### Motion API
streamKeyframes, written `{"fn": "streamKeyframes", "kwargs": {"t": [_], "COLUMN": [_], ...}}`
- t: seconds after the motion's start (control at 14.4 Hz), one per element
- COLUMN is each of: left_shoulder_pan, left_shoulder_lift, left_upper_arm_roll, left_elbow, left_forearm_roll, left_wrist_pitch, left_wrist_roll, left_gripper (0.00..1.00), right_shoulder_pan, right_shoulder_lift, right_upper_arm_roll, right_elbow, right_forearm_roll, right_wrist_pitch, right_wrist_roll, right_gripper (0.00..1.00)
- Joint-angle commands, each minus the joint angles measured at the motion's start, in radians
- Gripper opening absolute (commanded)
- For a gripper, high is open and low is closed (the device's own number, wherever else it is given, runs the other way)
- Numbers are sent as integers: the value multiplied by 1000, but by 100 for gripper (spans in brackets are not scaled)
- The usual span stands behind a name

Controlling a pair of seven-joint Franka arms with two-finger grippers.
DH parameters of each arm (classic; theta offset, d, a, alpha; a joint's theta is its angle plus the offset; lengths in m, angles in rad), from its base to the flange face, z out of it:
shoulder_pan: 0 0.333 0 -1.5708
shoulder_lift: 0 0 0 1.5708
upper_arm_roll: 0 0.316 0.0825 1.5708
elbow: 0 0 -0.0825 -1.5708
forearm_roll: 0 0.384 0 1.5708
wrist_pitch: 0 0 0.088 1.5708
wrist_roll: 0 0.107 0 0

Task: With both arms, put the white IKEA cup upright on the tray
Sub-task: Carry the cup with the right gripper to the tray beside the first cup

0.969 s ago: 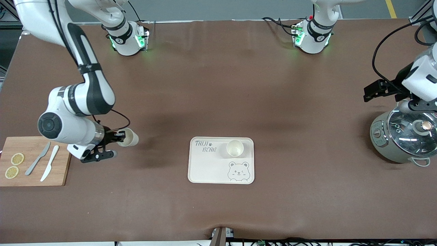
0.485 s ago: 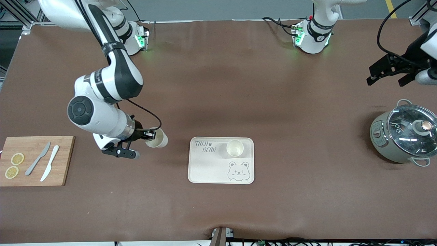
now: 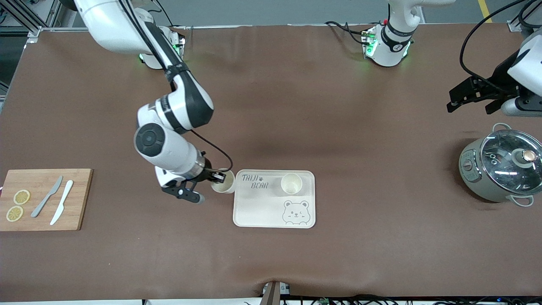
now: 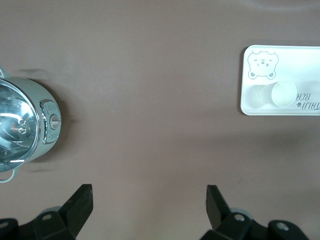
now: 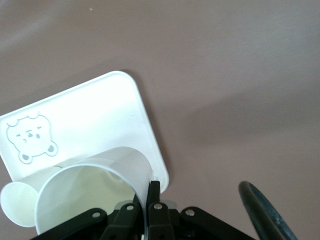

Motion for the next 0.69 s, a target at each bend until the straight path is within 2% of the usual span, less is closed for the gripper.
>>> {"fn": "streamKeyframes", "kwargs": {"t": [0.0,0.28,0.42,0.62], "left_shoulder_pan": [-5,-5,-6,-7], "left_shoulder_lift": [-12,-9,-8,-8], "left_upper_arm_roll": [11,15,9,11], "left_elbow": [10,10,10,10], "left_forearm_roll": [-3,2,52,56], "left_wrist_pitch": [-4,-5,-5,-5], "left_wrist_roll": [-1,22,29,36], "left_gripper": [100,100,100,100], "right_shoulder_pan": [35,73,84,99], "right_shoulder_lift": [77,135,152,169], "right_upper_arm_roll": [-11,-14,-16,-16], "right_elbow": [100,100,100,94], "right_forearm_roll": [16,6,2,-24], "right_wrist_pitch": [24,132,143,179], "right_wrist_roll": [59,84,87,87], "right_gripper": [0,0,0,0]}}
